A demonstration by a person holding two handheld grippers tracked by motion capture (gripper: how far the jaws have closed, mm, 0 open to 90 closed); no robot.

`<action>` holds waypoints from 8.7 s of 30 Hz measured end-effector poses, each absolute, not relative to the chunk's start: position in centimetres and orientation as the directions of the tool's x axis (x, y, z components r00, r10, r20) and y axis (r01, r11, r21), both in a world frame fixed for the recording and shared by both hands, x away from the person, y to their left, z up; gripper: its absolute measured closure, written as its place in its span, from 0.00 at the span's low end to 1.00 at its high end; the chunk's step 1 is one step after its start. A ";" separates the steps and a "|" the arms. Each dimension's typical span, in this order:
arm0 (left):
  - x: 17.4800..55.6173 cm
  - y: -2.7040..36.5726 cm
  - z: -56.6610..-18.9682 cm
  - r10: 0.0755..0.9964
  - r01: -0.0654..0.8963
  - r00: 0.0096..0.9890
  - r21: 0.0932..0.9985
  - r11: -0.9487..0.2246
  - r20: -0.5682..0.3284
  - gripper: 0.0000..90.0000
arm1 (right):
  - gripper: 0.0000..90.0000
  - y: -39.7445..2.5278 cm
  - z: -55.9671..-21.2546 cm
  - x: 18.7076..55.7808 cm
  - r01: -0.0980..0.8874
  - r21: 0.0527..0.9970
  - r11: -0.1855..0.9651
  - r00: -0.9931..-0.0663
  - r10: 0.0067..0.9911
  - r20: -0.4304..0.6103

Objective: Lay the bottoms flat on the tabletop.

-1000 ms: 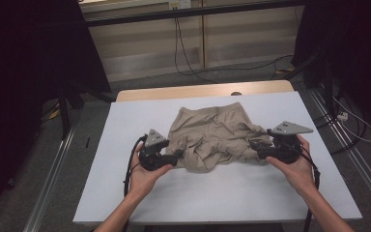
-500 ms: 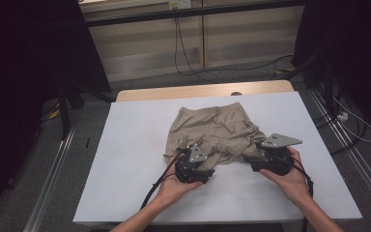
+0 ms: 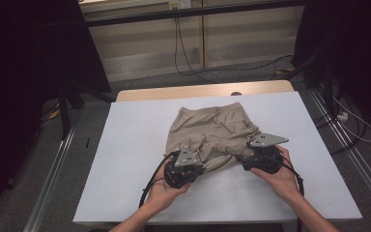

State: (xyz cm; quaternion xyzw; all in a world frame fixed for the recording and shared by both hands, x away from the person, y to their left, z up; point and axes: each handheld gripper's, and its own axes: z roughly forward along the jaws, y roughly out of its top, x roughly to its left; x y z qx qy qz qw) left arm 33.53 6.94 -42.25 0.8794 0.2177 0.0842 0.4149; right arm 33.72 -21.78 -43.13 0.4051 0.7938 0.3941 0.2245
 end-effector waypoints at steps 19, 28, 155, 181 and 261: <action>33.6 15.8 -38.8 0.575 0.382 0.808 0.860 -0.339 -0.132 0.96 | 0.99 -24.1 -40.1 33.6 0.412 0.854 0.318 -0.532 0.845 -0.058; 34.3 15.1 -40.6 0.588 0.413 0.798 0.831 -0.373 -0.133 0.95 | 0.99 -29.8 -38.4 34.0 0.394 0.890 0.229 -0.376 0.924 -0.071; 35.0 15.6 -42.9 0.687 0.450 0.719 0.822 -0.350 -0.101 0.20 | 0.88 -9.0 -44.0 26.4 0.465 0.735 0.494 -0.846 0.494 0.202; 34.9 15.1 -43.1 0.671 0.472 0.732 0.800 -0.371 -0.121 0.28 | 0.39 -12.5 -42.5 25.5 0.455 0.787 0.416 -0.800 0.579 0.156; 28.8 10.8 -44.1 0.422 0.363 0.904 0.643 -0.674 -0.068 1.00 | 0.98 -13.8 -45.0 27.4 0.475 0.682 0.557 -0.804 0.590 0.079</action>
